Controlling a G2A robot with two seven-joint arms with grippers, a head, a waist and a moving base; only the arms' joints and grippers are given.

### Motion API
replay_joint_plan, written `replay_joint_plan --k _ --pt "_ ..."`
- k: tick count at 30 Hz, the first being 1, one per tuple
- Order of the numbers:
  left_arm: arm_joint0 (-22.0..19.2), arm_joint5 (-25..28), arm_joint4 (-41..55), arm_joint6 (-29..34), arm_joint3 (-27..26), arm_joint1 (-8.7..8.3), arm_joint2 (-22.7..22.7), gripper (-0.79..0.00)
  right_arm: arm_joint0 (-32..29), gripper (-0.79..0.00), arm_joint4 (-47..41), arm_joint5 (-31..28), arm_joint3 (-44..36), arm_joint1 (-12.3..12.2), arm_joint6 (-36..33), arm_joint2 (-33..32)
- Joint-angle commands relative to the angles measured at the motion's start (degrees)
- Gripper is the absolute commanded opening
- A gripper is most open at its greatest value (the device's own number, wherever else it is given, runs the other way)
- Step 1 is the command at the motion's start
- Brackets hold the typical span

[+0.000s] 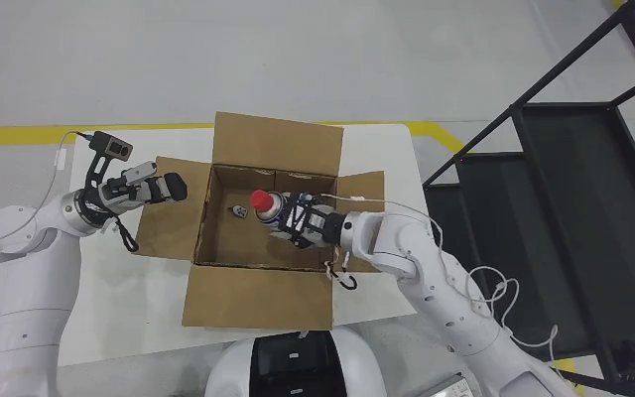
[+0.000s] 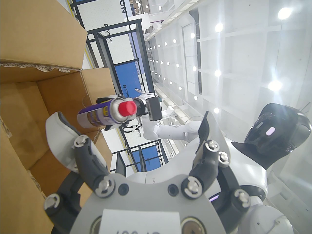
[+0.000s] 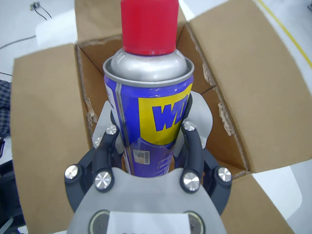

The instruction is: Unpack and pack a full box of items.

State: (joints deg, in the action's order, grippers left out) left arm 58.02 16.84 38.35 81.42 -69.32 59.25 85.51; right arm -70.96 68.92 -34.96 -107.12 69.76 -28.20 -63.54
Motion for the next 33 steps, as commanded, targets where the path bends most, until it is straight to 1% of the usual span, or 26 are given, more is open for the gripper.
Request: replay_joint_plan --k 1,4,7,9,11,12,25,27,29,33 --pt "0.0 0.0 0.0 0.0 0.0 0.00 0.0 0.000 -3.1 -0.785 0.6 -2.3 -2.4 -0.8 7.3 -4.9" --pt "0.0 0.0 0.0 0.0 0.0 0.00 0.0 0.000 -10.8 -0.785 2.2 -4.6 -5.2 -2.1 20.1 -14.8" --pt "0.0 0.0 0.0 0.0 0.0 0.00 0.0 0.000 -18.2 -0.785 2.7 -5.2 -4.4 -3.0 32.0 -24.0" --pt "0.0 0.0 0.0 0.0 0.0 0.00 0.0 0.000 -21.4 -0.785 3.3 -5.5 -2.9 -3.3 38.4 -28.1" --pt "0.0 0.0 0.0 0.0 0.0 0.00 0.0 0.000 -23.3 -0.785 3.2 -6.6 -0.7 -3.5 44.2 -30.6" --pt "0.0 0.0 0.0 0.0 0.0 0.00 0.0 0.000 -23.7 -0.785 3.9 -7.1 -0.3 -3.5 45.5 -31.1" --pt "0.0 0.0 0.0 0.0 0.0 0.00 0.0 0.000 -23.7 -0.785 3.5 -6.7 -0.1 -3.5 45.4 -31.2" --pt "0.0 0.0 0.0 0.0 0.0 0.00 0.0 0.000 -23.8 -0.785 1.4 -4.9 1.5 -3.5 45.8 -32.1" --pt "0.0 0.0 0.0 0.0 0.0 0.00 0.0 0.000 -24.1 -0.785 -0.8 -5.2 3.7 -3.5 47.9 -33.2" --pt "0.0 0.0 0.0 0.0 0.0 0.00 0.0 0.000 -23.8 -0.785 -0.7 -2.5 10.5 -3.5 51.8 -34.5"
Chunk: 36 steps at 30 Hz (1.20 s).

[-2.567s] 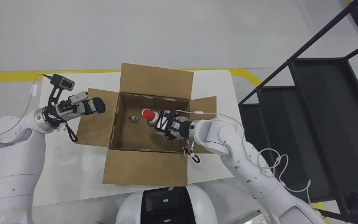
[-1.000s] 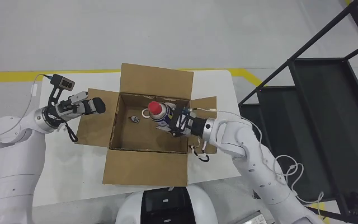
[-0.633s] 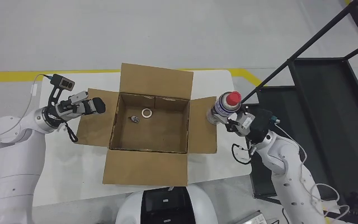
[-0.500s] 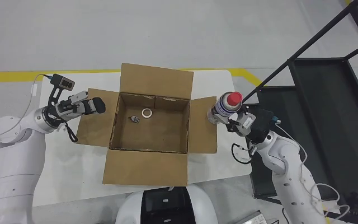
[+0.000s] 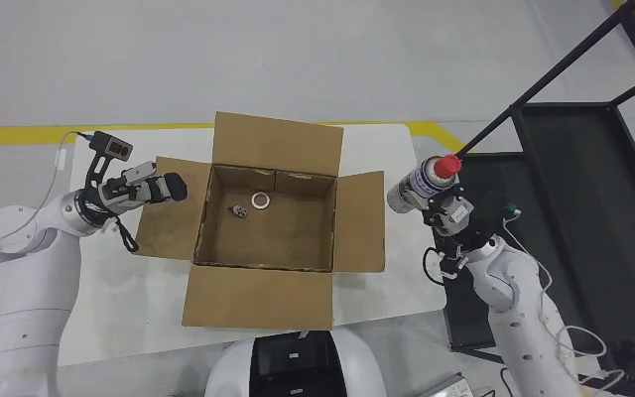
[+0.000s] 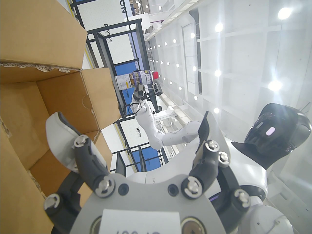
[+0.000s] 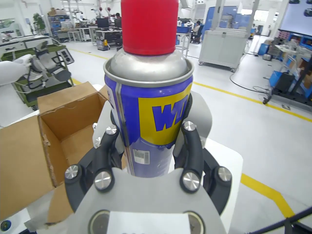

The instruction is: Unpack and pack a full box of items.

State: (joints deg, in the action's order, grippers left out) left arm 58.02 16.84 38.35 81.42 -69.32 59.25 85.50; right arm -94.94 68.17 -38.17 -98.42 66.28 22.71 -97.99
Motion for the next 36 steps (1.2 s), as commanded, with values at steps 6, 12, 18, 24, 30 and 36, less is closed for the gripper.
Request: replay_joint_plan --k 6,12,18,24,30,36 --pt "0.0 0.0 0.0 0.0 0.0 0.00 0.0 0.000 5.6 -0.785 4.4 5.4 14.6 0.7 8.0 5.0" --pt "0.0 0.0 0.0 0.0 0.0 0.00 0.0 0.000 13.8 -0.785 6.3 7.6 31.6 1.9 18.6 11.1" --pt "0.0 0.0 0.0 0.0 0.0 0.00 0.0 0.000 20.4 -0.785 7.2 9.2 44.1 2.8 21.5 15.0" --pt "0.0 0.0 0.0 0.0 0.0 0.00 0.0 0.000 25.8 -0.785 5.9 8.9 55.1 3.9 23.6 17.9" --pt "0.0 0.0 0.0 0.0 0.0 0.00 0.0 0.000 29.8 -0.785 6.8 10.7 64.2 4.6 26.4 19.7" --pt "0.0 0.0 0.0 0.0 0.0 0.00 0.0 0.000 32.5 -0.785 7.9 14.0 69.4 5.4 29.2 21.5"
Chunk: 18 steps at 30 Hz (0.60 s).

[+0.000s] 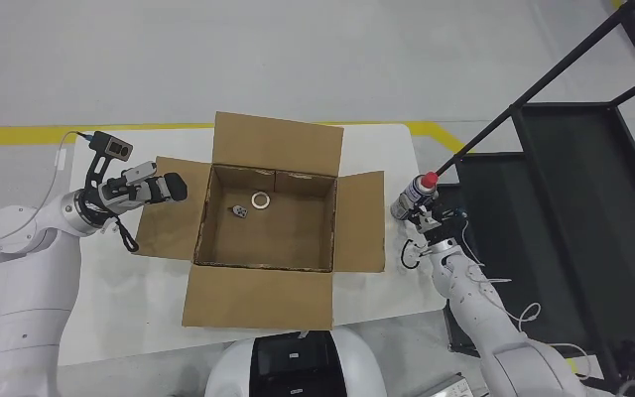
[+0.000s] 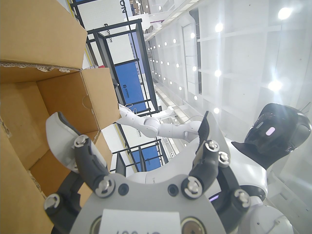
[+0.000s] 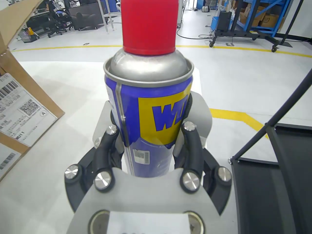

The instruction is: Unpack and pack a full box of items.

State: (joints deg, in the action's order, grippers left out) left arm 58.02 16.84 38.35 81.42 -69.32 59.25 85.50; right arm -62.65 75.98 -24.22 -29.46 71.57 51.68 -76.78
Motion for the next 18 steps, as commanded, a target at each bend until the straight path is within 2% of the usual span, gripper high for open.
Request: replay_joint_plan --k 1,3,4,5,13,18 --pt "0.0 0.0 0.0 0.0 0.0 0.00 0.0 0.000 0.5 -0.785 0.2 0.3 1.0 0.2 0.6 0.6" --pt "0.0 0.0 0.0 0.0 0.0 0.00 0.0 0.000 1.0 -0.785 0.1 0.5 2.1 0.5 1.0 1.1" --pt "0.0 0.0 0.0 0.0 0.0 0.00 0.0 0.000 1.2 -0.437 0.0 0.1 2.6 0.7 1.2 1.4" --pt "0.0 0.0 0.0 0.0 0.0 0.00 0.0 0.000 1.4 0.000 0.1 -0.3 3.0 0.8 1.3 1.7" --pt "0.0 0.0 0.0 0.0 0.0 0.00 0.0 0.000 1.2 0.000 1.1 -2.6 3.5 0.8 5.7 2.8" --pt "0.0 0.0 0.0 0.0 0.0 0.00 0.0 0.000 -1.2 0.000 3.7 -1.6 -1.9 -0.9 11.3 1.0"
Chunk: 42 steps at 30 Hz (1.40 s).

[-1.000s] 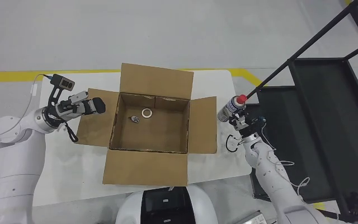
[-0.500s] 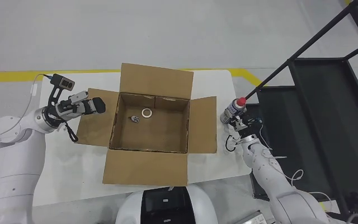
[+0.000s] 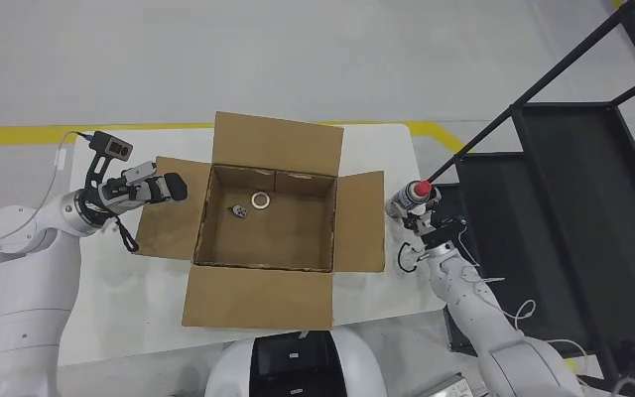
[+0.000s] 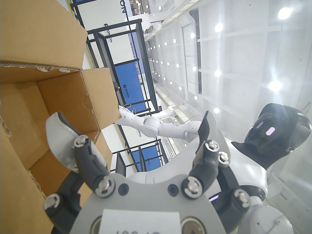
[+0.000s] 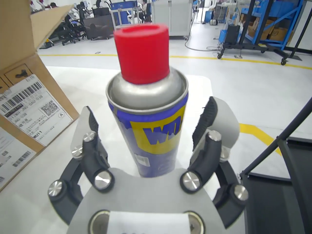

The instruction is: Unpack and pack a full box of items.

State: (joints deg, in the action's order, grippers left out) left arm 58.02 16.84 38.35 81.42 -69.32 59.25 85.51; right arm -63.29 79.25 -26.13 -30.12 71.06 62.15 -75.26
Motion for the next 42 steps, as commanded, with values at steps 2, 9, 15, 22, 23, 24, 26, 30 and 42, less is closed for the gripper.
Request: replay_joint_plan --k 2,9,15,22,23,24,26,30,42 --pt "0.0 0.0 0.0 0.0 0.0 0.00 0.0 0.000 -2.5 0.000 1.5 1.1 -5.3 -1.5 1.6 -2.2" --pt "0.0 0.0 0.0 0.0 0.0 0.00 0.0 0.000 -15.8 0.000 4.0 2.1 -35.6 -5.2 -7.7 -11.6" --pt "0.0 0.0 0.0 0.0 0.0 0.00 0.0 0.000 -28.6 0.000 6.2 -4.1 -68.8 -7.2 -29.6 -20.0" --pt "0.0 0.0 0.0 0.0 0.0 0.00 0.0 0.000 -28.2 0.000 -1.1 -16.0 -86.3 -7.9 -63.2 -17.3" --pt "0.0 0.0 0.0 0.0 0.0 0.00 0.0 0.000 -27.0 0.000 -2.4 -16.6 -87.1 -7.9 -67.9 -15.3" --pt "0.0 0.0 0.0 0.0 0.0 0.00 0.0 0.000 -25.5 0.000 -3.1 -16.7 -88.0 -7.8 -72.3 -13.5" --pt "0.0 0.0 0.0 0.0 0.0 0.00 0.0 0.000 -22.3 0.000 -4.0 -16.2 -88.9 -7.7 -79.5 -9.1" --pt "0.0 0.0 0.0 0.0 0.0 0.00 0.0 0.000 -15.2 0.000 -6.3 -12.8 -87.0 -6.8 -91.4 0.3" --pt "0.0 0.0 0.0 0.0 0.0 0.00 0.0 0.000 -4.3 0.000 -11.0 -5.1 -80.6 -4.4 -98.1 13.4"
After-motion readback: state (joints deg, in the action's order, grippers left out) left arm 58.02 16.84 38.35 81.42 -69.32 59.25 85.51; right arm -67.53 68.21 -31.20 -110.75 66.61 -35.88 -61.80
